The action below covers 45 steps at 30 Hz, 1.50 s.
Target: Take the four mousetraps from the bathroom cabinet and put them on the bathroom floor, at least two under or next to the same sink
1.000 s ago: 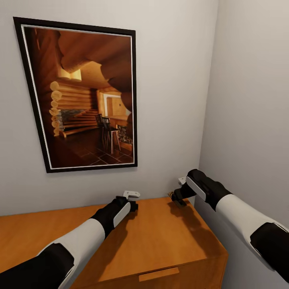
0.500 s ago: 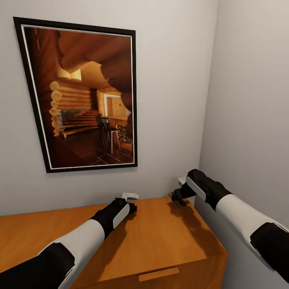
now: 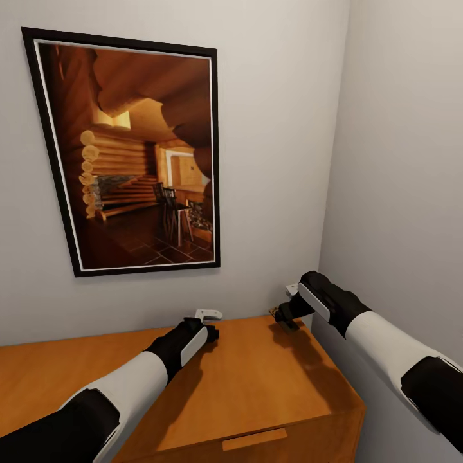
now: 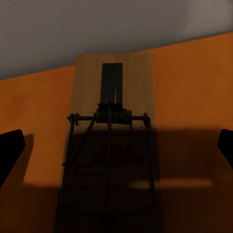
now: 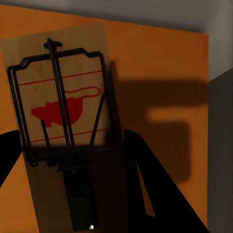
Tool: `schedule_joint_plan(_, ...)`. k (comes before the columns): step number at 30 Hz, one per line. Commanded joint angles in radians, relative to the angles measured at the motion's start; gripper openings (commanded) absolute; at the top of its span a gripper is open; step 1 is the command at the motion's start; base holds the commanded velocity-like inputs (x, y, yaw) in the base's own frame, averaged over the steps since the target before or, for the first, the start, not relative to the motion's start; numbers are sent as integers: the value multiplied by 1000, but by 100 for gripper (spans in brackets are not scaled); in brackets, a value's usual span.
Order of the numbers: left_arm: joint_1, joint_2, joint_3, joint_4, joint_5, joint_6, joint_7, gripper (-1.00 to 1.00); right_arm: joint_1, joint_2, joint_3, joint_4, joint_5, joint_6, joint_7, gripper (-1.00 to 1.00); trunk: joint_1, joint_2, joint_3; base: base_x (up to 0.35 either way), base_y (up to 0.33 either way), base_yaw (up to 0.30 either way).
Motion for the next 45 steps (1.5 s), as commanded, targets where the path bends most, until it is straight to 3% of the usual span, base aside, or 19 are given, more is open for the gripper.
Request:
schedule_joint_plan(1, -1, 1, -8, -1, 11, 0, 9, 100, -1, -1, 6, -1, -3, 2, -1, -100, 0, -1, -1, 0, 0, 0)
schedule_joint_plan(14, -1, 1, -6, 49, 11, -24, 8, 100, -1, -1, 6, -1, 36, 2, 0, -100, 0, -1, -1, 0, 0, 0)
schedule_joint_plan(36, -1, 1, -2, 80, 15, -29, -18, 100, -1, -1, 5, 0, 37, 2, 4, -100, 0, -1, -1, 0, 0, 0)
schedule_joint_plan(37, -1, 1, -1, 83, 15, -29, -18, -100, -1, -1, 5, 0, 37, 2, 4, -100, 0, -1, -1, 0, 0, 0)
schedule_joint_plan(45, -1, 1, -1, 103, 42, -31, -19, -100, -1, -1, 5, 0, 37, 2, 5, -100, 0, -1, -1, 0, 0, 0)
